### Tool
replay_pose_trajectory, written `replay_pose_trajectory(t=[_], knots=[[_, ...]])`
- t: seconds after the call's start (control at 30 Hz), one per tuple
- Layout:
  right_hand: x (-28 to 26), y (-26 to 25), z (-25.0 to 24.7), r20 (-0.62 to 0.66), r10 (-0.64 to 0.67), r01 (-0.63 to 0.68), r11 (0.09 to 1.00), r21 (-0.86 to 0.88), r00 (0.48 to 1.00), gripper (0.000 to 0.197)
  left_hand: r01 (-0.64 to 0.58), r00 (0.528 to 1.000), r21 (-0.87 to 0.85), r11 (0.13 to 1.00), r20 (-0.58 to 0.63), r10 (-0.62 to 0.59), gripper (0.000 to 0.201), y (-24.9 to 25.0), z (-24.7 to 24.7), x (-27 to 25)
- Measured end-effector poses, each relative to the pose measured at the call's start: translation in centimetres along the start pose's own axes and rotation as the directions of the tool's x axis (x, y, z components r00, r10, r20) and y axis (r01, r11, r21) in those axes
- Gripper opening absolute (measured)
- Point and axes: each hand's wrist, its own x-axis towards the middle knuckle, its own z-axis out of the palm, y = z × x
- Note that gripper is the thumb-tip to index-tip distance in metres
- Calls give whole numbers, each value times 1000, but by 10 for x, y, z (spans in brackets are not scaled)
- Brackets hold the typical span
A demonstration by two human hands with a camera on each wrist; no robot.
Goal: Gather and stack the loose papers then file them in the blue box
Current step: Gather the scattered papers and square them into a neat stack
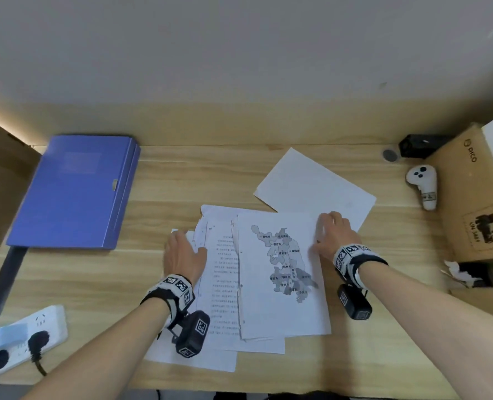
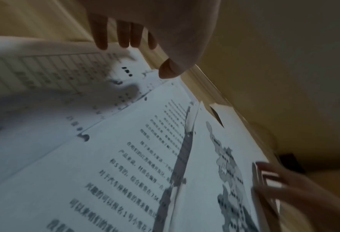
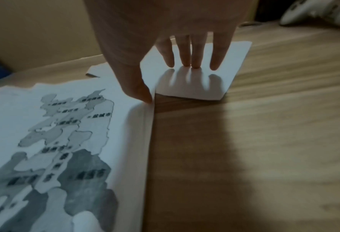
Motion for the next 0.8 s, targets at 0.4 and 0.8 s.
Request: replay_pose_trajectory(t=[0.4, 0.8], knots=[[10, 21, -2, -97, -128, 115, 984, -136, 987, 33, -778, 606, 345, 525, 635, 480, 63, 43, 53, -22], [70, 53, -40, -177, 108, -82, 985, 151, 978, 49, -762, 643, 390, 516, 548, 535, 30, 74, 61, -5]])
